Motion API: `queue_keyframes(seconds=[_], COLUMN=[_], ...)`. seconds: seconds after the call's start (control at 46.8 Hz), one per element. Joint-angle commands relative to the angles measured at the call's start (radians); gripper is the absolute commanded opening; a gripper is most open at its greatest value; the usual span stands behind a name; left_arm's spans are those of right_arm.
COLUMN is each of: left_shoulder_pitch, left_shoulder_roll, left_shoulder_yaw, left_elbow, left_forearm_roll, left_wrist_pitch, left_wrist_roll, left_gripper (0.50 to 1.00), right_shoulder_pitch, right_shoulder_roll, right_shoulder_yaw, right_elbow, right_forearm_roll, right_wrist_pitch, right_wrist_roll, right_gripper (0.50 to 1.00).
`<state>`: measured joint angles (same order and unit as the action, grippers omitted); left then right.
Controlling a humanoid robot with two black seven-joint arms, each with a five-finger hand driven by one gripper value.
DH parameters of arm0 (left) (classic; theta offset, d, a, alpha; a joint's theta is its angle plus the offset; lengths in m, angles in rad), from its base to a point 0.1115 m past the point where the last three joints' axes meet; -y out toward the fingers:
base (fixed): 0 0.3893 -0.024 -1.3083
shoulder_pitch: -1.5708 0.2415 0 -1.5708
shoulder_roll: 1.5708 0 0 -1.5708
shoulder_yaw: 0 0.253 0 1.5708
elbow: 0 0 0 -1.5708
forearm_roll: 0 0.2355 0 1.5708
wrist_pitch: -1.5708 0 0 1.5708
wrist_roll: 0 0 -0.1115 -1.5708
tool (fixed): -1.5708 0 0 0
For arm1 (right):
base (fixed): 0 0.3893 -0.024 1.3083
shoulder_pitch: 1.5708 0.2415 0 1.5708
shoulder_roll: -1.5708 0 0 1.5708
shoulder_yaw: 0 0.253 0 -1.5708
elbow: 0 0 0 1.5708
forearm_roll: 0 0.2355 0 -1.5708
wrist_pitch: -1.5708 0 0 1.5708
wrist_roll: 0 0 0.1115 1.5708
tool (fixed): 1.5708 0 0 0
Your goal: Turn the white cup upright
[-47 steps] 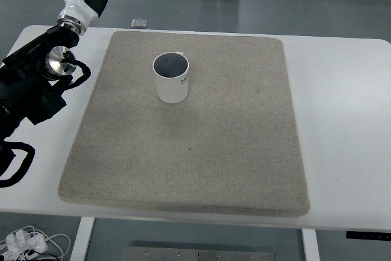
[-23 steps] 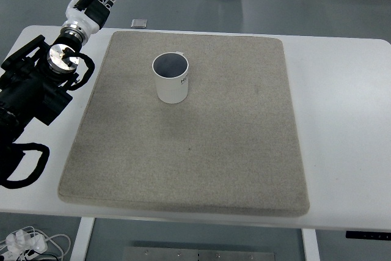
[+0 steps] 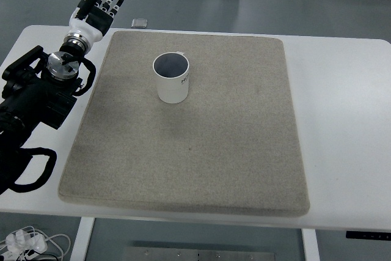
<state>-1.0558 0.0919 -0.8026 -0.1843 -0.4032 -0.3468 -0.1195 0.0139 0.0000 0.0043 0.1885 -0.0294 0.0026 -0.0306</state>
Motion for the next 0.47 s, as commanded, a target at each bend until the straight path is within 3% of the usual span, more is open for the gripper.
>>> queue_keyframes(seconds=[0.0,0.449], left_shoulder_pitch=[0.003,0.019], left_shoulder_roll=[-0.004,-0.018], left_shoulder_yaw=[0.000,0.000], left_elbow=[0.000,0.002], left_forearm_roll=[0.001,0.004], left_wrist_pitch=[-0.014,-0.067], left_wrist_roll=[-0.009,-0.034], left_gripper=[0.994,0.996], right_shoulder_pitch=[0.000,0.000], right_shoulder_roll=[0.000,0.000], right_shoulder_yaw=[-0.003,-0.001], right_elbow=[0.000,0.000], right_forearm_roll=[0.000,-0.001], right_wrist_pitch=[0.000,0.000], right_wrist_roll=[0.000,-0.002], right_gripper=[0.952,0.952])
